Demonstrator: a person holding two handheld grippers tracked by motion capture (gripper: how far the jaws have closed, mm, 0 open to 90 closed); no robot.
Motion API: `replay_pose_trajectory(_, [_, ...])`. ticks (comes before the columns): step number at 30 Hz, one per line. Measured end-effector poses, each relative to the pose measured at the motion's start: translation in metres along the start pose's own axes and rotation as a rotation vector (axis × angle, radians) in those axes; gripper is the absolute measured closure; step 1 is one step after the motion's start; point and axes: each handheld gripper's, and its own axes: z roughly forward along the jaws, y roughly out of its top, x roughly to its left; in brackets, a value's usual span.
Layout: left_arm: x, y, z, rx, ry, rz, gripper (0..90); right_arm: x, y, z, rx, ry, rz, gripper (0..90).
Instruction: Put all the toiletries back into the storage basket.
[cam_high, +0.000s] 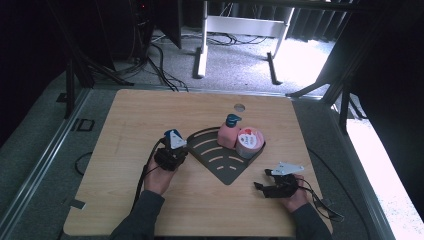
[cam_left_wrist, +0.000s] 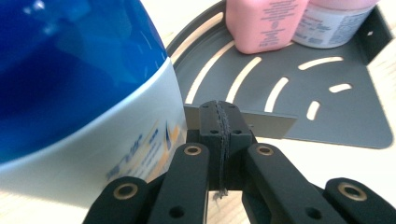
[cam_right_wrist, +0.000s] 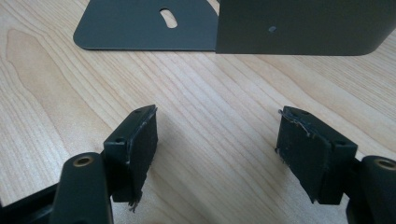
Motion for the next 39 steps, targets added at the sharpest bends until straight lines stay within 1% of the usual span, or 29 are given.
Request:
replay_pose_trajectory(2, [0.002, -0.001, -0.005, -0.011, -0.019, -0.010, 89.0, 0.000, 0.000, 0.000, 0.000, 0.000, 0.000, 28.7])
replay_pose_trajectory(7, [0.007, -0.006, -0.018, -0.023, -0.042, -0.011, 86.6, 0.000, 0.000, 0.000, 0.000, 0.000, 0.002, 28.6])
replay_pose_trajectory(12, [0.014, -0.012, -0.033, -0.029, -0.061, -0.009, 81.3, 0.000, 0.000, 0.000, 0.000, 0.000, 0.001, 28.7])
replay_pose_trajectory(15, [0.017, -0.014, -0.038, -0.028, -0.067, -0.012, 77.2, 0.000, 0.000, 0.000, 0.000, -0.001, 0.001, 28.7])
replay_pose_trajectory(16, [0.019, -0.016, -0.040, -0.027, -0.072, -0.019, 77.2, 0.000, 0.000, 0.000, 0.000, -0.001, 0.001, 28.7])
replay_pose_trajectory(17, [0.022, -0.018, -0.044, -0.023, -0.073, -0.028, 73.9, 0.000, 0.000, 0.000, 0.000, 0.000, 0.001, 28.6])
replay_pose_trajectory(20, [0.027, -0.020, -0.050, -0.031, -0.073, -0.046, 68.8, 0.000, 0.000, 0.000, 0.000, 0.000, 0.000, 28.7])
replay_pose_trajectory(23, [0.031, -0.022, -0.053, -0.019, -0.067, -0.049, 64.3, 0.000, 0.000, 0.000, 0.000, 0.000, 0.000, 28.6])
replay_pose_trajectory(25, [0.034, -0.023, -0.053, -0.013, -0.054, -0.051, 61.3, 0.000, 0.000, 0.000, 0.000, 0.000, 0.000, 28.6])
replay_pose_trajectory(27, [0.037, -0.024, -0.053, -0.012, -0.055, -0.065, 58.0, 0.000, 0.000, 0.000, 0.000, 0.000, 0.000, 28.7])
replay_pose_trajectory(30, [0.038, -0.023, -0.053, -0.016, -0.058, -0.067, 53.5, 0.000, 0.000, 0.000, 0.000, 0.000, 0.001, 28.6])
replay_pose_trajectory(31, [0.039, -0.020, -0.053, -0.020, -0.041, -0.060, 51.3, 0.000, 0.000, 0.000, 0.001, 0.000, 0.002, 28.6])
replay_pose_trajectory(32, [0.039, -0.020, -0.053, -0.020, -0.041, -0.060, 49.2, 0.000, 0.000, 0.000, 0.001, 0.000, 0.002, 28.6])
replay_pose_trajectory(33, [0.041, -0.017, -0.053, -0.028, -0.031, -0.063, 48.1, 0.000, 0.000, 0.000, 0.000, 0.000, 0.001, 28.6])
replay_pose_trajectory(35, [0.043, -0.014, -0.053, -0.035, -0.026, -0.063, 46.9, 0.000, 0.000, 0.000, 0.000, 0.000, 0.001, 28.6])
replay_pose_trajectory(39, [0.046, -0.008, -0.051, -0.028, -0.032, -0.053, 45.8, 0.000, 0.000, 0.000, 0.001, 0.001, 0.000, 28.5])
